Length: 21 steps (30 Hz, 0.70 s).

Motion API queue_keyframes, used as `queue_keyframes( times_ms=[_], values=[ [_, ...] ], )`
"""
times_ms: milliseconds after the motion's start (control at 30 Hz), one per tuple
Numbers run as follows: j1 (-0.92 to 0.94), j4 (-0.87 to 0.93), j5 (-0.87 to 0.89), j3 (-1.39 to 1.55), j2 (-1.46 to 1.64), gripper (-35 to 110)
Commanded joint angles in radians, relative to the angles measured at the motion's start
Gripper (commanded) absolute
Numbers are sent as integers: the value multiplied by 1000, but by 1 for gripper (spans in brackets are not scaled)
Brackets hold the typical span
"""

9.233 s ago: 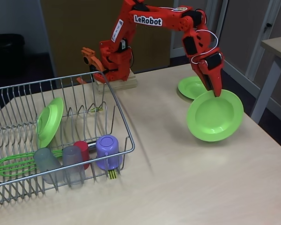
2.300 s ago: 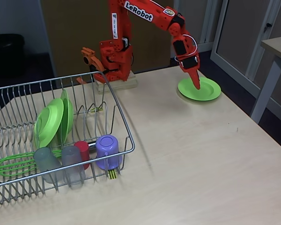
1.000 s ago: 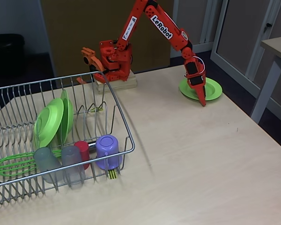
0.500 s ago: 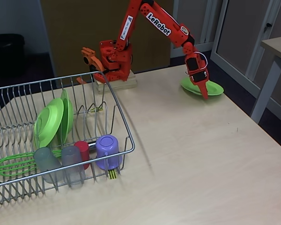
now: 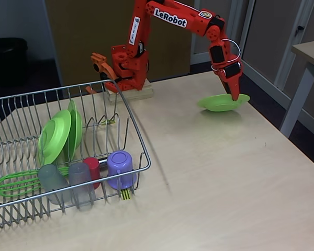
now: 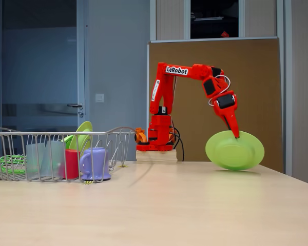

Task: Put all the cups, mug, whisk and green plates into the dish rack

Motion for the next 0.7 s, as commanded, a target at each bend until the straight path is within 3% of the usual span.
queue_keyframes(
  times_ms=[0, 400, 667],
  values=[
    [29, 87, -107, -80, 95, 0],
    [213, 422, -574, -410, 201, 0],
    [390, 589, -611, -591, 281, 0]
  ],
)
